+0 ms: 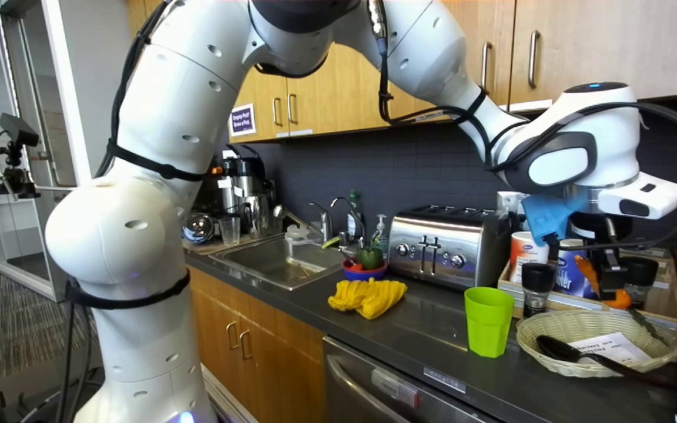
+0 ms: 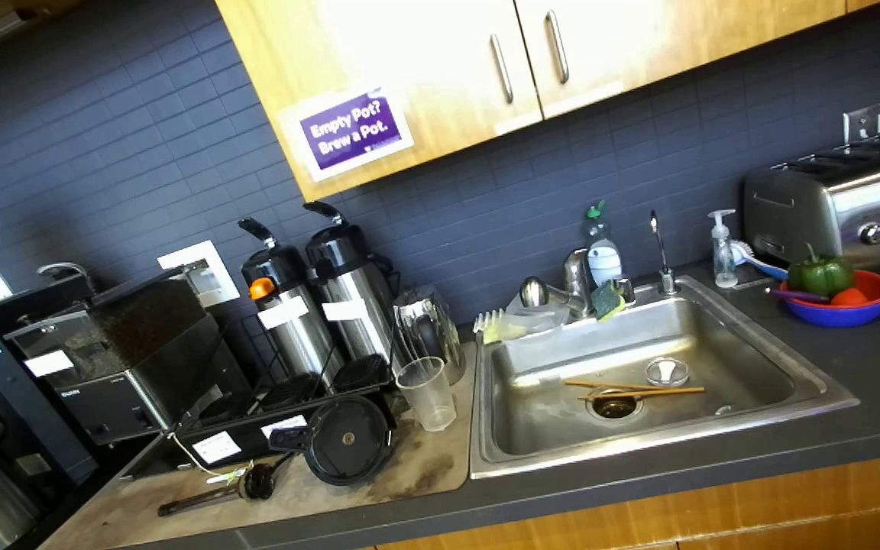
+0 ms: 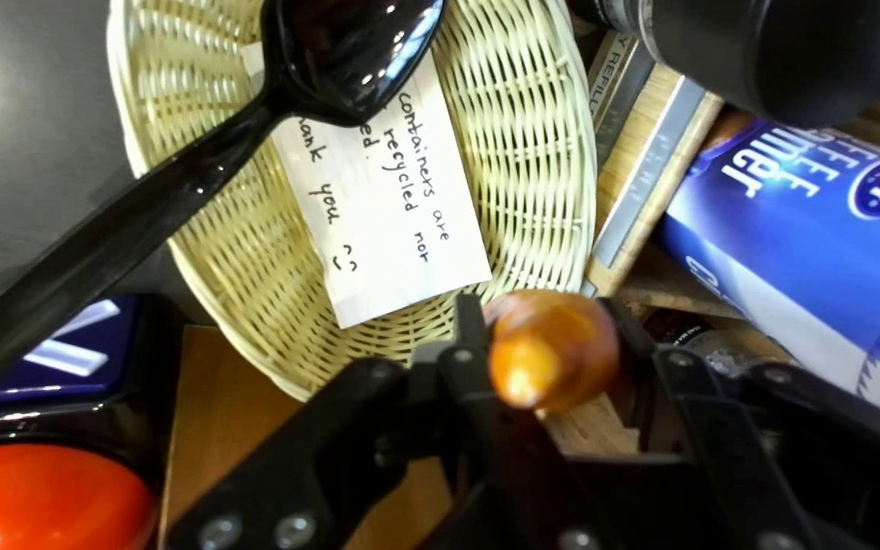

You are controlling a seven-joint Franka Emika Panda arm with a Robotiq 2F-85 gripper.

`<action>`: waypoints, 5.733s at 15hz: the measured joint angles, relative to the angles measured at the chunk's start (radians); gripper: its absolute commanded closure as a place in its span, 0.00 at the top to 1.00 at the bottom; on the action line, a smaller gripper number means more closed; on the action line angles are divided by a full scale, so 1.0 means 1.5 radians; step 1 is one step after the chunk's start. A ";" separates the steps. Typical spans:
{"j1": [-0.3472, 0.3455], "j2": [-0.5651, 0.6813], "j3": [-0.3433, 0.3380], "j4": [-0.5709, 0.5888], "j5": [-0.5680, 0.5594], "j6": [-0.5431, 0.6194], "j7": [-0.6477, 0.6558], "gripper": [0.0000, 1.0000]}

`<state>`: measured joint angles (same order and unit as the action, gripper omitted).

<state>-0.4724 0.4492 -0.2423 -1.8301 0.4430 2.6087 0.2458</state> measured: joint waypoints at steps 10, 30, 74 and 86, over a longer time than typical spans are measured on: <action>0.021 -0.025 0.000 -0.052 0.000 0.032 0.000 0.14; 0.032 -0.059 0.000 -0.114 0.000 0.053 0.001 0.64; 0.205 -0.056 -0.105 -0.133 -0.243 0.067 0.636 1.00; 0.191 -0.050 -0.106 -0.133 -0.243 0.106 0.604 1.00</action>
<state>-0.1857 0.3747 -0.4007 -2.0292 0.0783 2.7675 1.1516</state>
